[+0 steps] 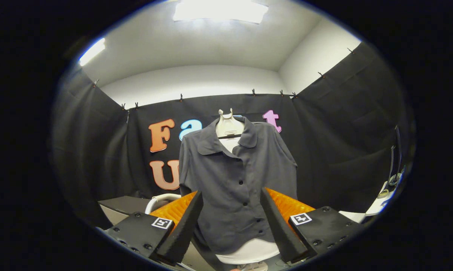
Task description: Iron the clothes twice with a garment steamer, once on the left side and once on the right side.
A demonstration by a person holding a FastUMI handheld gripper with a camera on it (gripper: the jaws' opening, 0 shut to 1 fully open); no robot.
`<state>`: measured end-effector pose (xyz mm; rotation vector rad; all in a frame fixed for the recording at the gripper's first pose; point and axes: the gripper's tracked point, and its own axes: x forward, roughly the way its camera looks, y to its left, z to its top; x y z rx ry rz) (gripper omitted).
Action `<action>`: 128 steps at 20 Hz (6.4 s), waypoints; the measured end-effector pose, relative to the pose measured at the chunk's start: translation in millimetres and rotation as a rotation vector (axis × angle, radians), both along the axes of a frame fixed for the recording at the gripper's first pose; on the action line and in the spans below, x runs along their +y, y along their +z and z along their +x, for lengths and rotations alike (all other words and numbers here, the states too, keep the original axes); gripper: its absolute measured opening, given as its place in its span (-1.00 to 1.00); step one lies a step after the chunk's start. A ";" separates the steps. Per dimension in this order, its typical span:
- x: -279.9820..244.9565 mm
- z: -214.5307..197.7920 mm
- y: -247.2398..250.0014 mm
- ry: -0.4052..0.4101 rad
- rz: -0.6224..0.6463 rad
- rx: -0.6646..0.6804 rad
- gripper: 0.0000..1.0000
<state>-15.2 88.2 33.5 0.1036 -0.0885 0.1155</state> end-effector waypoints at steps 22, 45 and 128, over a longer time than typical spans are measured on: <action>350.6 125.7 55.7 0.419 0.024 0.238 0.91; 400.7 355.4 -232.8 0.089 -0.433 0.903 0.61; 27.7 127.3 -142.4 0.088 -0.184 0.235 -0.21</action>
